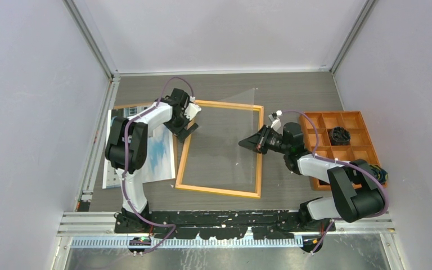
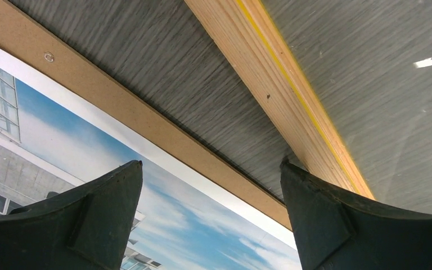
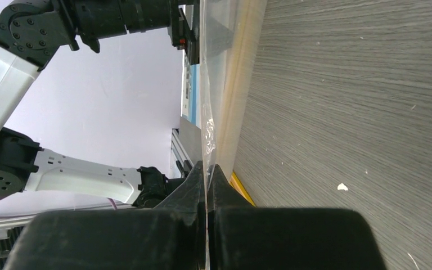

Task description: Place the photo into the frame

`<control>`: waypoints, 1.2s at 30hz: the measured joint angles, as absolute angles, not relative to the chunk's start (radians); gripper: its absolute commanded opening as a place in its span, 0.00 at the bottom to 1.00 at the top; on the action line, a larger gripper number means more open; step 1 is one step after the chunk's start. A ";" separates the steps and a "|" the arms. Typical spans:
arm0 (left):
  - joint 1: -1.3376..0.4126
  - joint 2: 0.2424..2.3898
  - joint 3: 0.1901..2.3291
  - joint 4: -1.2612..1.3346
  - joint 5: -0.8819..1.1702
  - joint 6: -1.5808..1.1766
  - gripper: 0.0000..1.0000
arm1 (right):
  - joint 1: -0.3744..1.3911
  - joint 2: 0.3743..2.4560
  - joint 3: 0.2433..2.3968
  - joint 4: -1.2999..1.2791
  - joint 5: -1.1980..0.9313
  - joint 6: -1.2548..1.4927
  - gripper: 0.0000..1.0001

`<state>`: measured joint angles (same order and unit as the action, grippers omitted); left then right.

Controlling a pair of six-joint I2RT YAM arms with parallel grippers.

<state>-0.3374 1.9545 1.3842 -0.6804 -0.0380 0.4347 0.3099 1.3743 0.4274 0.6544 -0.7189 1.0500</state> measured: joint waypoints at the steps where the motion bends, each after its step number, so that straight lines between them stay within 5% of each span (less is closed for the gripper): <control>1: -0.336 1.954 1.384 -0.681 -0.034 0.435 0.96 | 0.310 1.374 0.427 0.649 -0.717 1.046 0.01; 9: -0.333 1.946 1.384 -0.699 -0.003 0.455 0.96 | 0.310 1.375 0.427 0.578 -0.687 0.999 0.01; 15: -0.334 1.943 1.391 -0.727 0.036 0.455 0.96 | 0.312 1.374 0.435 0.461 -0.635 0.937 0.41; 18: -0.346 1.943 1.391 -0.741 0.072 0.454 0.96 | 0.316 1.362 0.452 0.368 -0.606 0.891 0.53; 28: -0.355 1.943 1.391 -0.752 0.117 0.453 0.96 | 0.320 1.362 0.522 0.170 -0.529 0.781 0.74; 36: -0.361 1.943 1.391 -0.752 0.135 0.451 0.96 | 0.324 1.293 0.558 -0.028 -0.403 0.697 0.80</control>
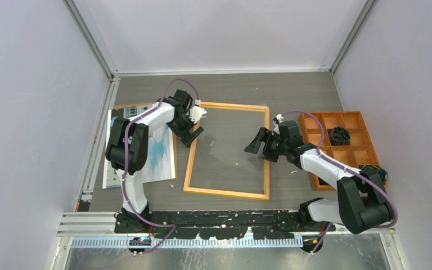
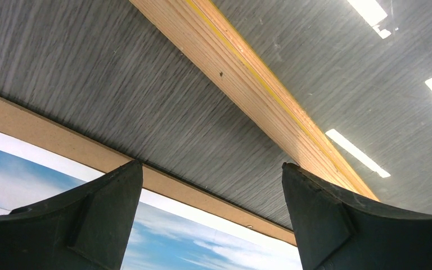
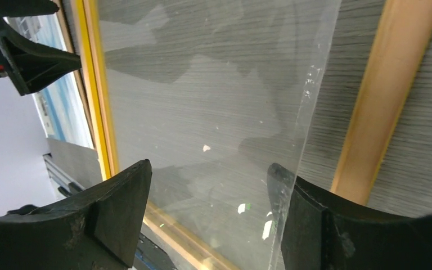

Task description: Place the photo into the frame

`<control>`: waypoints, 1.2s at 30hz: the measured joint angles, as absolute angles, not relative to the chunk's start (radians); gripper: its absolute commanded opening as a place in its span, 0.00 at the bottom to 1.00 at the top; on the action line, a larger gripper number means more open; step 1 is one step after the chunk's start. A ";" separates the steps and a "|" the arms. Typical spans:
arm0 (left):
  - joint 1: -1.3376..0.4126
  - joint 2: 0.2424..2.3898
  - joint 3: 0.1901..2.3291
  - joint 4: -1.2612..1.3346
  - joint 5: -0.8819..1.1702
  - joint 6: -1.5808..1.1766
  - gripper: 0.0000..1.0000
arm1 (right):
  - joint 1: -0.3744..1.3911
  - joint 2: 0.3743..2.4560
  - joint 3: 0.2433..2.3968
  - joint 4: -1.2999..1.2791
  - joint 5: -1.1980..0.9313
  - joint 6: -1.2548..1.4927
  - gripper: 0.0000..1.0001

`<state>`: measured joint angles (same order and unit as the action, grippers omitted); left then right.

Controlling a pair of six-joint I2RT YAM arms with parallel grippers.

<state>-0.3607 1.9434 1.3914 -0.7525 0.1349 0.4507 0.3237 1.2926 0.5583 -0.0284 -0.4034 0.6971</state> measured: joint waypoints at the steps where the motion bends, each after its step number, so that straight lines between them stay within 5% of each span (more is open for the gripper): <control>1: -0.361 1.943 1.391 -0.752 0.135 0.450 0.96 | 0.324 1.282 0.563 -0.051 -0.388 0.688 0.80; 31: -0.361 1.943 1.391 -0.752 0.135 0.450 0.96 | 0.324 1.236 0.632 -0.277 -0.173 0.600 0.82; 36: -0.361 1.943 1.391 -0.752 0.135 0.449 0.96 | 0.324 1.216 0.651 -0.288 -0.159 0.604 0.92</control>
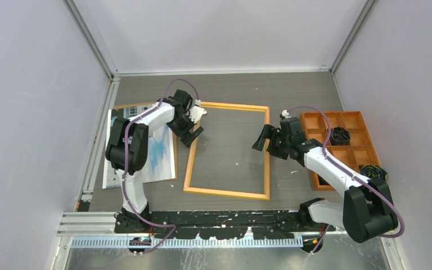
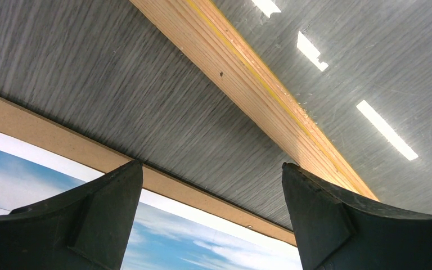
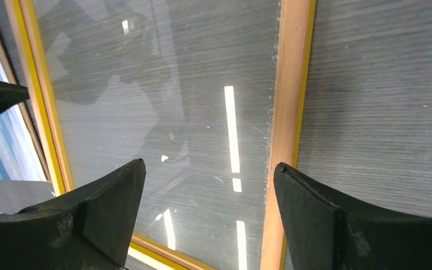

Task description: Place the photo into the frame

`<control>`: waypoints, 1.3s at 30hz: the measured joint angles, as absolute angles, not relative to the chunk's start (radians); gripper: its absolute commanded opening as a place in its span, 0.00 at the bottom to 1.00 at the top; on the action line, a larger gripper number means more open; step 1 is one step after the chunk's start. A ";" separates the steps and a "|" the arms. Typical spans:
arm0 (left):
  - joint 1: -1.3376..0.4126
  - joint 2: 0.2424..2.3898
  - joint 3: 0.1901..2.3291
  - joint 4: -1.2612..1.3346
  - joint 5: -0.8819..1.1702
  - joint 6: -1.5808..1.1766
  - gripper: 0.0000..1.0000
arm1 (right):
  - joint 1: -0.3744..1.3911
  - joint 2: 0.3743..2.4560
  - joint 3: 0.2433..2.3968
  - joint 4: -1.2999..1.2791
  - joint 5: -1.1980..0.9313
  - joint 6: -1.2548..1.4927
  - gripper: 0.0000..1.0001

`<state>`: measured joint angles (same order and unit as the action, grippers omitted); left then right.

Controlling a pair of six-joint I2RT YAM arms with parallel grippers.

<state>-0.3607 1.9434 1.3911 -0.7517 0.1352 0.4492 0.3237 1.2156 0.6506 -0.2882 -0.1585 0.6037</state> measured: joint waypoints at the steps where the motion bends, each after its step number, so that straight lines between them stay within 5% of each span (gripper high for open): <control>1: -0.361 1.943 1.391 -0.752 0.135 0.449 0.96 | 0.324 1.208 0.654 -0.289 -0.155 0.605 0.97; 24: -0.429 1.946 1.479 -0.772 0.169 0.373 0.98 | 0.310 1.210 0.762 -0.260 -0.134 0.793 1.00; 30: -0.175 1.900 1.591 -0.824 0.096 0.352 0.94 | 0.499 1.332 0.953 -0.263 -0.060 0.793 1.00; 39: 0.299 1.814 1.525 -0.785 -0.134 0.343 0.71 | 0.749 1.642 1.255 -0.262 0.015 0.792 1.00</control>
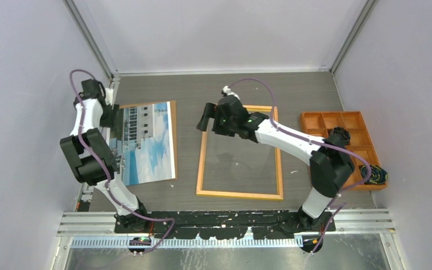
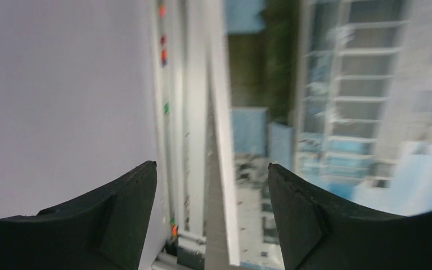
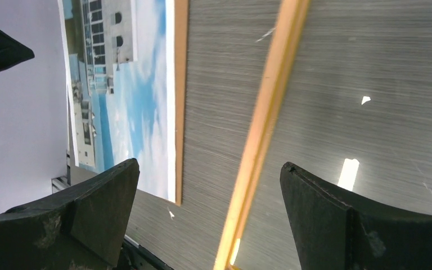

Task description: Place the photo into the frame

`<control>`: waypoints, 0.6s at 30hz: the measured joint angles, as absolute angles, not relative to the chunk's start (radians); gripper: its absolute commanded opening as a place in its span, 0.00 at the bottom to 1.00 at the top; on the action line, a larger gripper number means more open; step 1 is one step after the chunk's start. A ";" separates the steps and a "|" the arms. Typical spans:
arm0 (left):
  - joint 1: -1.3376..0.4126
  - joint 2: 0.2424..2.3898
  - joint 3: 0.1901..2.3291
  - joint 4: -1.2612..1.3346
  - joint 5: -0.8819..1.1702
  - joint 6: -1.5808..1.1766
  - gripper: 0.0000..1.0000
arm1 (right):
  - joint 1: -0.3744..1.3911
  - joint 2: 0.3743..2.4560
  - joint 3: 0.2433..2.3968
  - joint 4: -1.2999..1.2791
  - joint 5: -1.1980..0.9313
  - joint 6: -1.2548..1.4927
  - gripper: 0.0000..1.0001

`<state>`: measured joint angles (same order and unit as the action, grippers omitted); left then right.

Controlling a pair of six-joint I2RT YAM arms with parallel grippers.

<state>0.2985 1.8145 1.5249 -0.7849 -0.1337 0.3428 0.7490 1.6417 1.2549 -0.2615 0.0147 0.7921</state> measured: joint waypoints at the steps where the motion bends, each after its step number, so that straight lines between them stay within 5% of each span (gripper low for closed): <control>1: 0.334 1.800 1.494 -0.771 -0.157 0.345 0.69 | 0.765 1.669 1.280 -0.264 0.018 0.793 1.00; 7: 0.429 1.723 1.280 -0.653 -0.274 0.386 0.57 | 0.861 1.856 1.453 -0.274 0.029 0.793 1.00; 18: 0.492 1.827 1.176 -0.419 -0.379 0.451 0.54 | 0.949 2.117 1.701 -0.315 0.033 0.783 1.00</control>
<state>0.4915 1.8271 1.1759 -0.4194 -0.3794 0.4507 0.9489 2.1174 1.7008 -0.3145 0.0326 0.7830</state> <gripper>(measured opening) 0.540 0.996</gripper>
